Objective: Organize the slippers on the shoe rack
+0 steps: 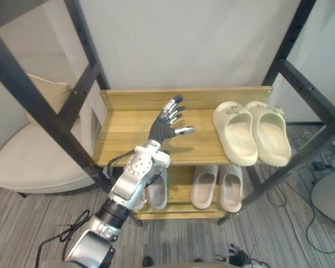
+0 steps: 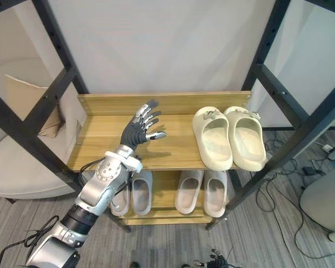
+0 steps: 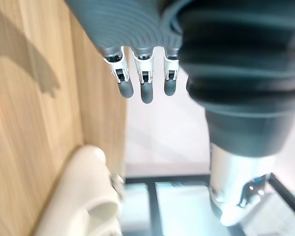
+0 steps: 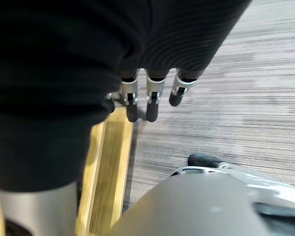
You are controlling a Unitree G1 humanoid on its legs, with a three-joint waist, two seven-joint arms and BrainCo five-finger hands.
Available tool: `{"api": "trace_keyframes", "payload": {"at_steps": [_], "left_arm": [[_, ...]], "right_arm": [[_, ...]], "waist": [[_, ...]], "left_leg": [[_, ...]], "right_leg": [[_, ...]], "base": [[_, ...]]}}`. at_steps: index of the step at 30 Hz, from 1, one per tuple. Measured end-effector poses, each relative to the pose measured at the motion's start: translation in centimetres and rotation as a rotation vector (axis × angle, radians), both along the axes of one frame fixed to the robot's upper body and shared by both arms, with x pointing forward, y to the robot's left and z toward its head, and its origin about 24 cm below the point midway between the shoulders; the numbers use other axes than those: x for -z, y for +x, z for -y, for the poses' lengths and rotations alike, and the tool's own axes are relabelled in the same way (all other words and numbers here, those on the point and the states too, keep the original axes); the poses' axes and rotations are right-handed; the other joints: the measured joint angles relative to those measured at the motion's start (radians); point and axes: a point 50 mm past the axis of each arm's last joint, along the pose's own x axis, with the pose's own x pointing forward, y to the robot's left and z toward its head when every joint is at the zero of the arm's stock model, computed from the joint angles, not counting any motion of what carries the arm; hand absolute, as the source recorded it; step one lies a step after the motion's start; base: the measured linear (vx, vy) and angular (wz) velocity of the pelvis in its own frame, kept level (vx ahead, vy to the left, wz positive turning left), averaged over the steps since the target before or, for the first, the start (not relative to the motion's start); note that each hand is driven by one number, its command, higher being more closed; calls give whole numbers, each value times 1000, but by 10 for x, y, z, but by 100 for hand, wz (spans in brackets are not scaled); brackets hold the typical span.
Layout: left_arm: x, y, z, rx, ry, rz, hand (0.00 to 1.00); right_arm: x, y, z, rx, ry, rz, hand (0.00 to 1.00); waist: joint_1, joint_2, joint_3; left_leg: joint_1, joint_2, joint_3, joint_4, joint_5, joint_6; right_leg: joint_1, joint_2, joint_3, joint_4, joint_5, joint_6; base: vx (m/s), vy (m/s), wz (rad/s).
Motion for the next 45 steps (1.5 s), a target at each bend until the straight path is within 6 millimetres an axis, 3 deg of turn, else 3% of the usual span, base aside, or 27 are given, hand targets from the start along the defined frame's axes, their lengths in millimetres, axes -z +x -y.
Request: {"api": "trace_keyframes", "payload": {"at_steps": [4, 9, 18, 22, 27, 34, 45], "left_arm": [[-1, -24, 5, 103, -64, 6, 0], [13, -48, -2, 151, -136, -58, 0], [91, -90, -35, 70, -142, -398, 0], [139, -101, -53, -18, -48, -579, 0], [196, -121, -85, -142, 194, -780, 0], [225, -135, -109, -222, 411, -881, 0], [256, -157, -112, -286, 569, -1012, 0]], "right_arm": [[0, -1, -1, -11, 6, -4, 0], [0, -1, 1, -15, 3, -8, 0], [2, -3, 2, -62, -7, -27, 0], [2, -3, 1, -83, -8, -30, 0], [1, 2, -1, -86, -4, -17, 0], [-1, 14, -5, -125, -13, 8, 0], [-4, 25, -6, -130, -21, 37, 0]], "waist": [[9, 2, -1], [28, 4, -2], [65, 0, -1], [76, -5, -3], [80, -16, -14], [80, -21, -15], [83, -13, -13]], "left_leg": [[7, 0, -15, -1, 2, 2], [9, 1, -17, -1, 2, 2], [9, -1, -18, -1, 1, 2], [8, -4, -26, -1, 1, 3], [-21, -7, -30, 0, 0, 1], [-17, -8, -13, 0, -2, 1], [-12, -5, -7, -6, -2, 1]], "right_leg": [[-1, -2, -10, 28, -19, 0], [0, -2, -11, 31, -22, -2], [1, -2, -10, 32, -25, 1], [-4, -3, -11, 46, -44, 5], [-32, -3, -7, 50, -46, 2], [-34, -4, 3, 49, -44, 2], [-44, -4, 18, 66, -46, 2]], "base": [[-32, -3, 7], [0, 0, 0], [0, 0, 0], [-16, -2, 6], [11, -2, 2], [23, -5, -4], [-41, 1, -3]]}}
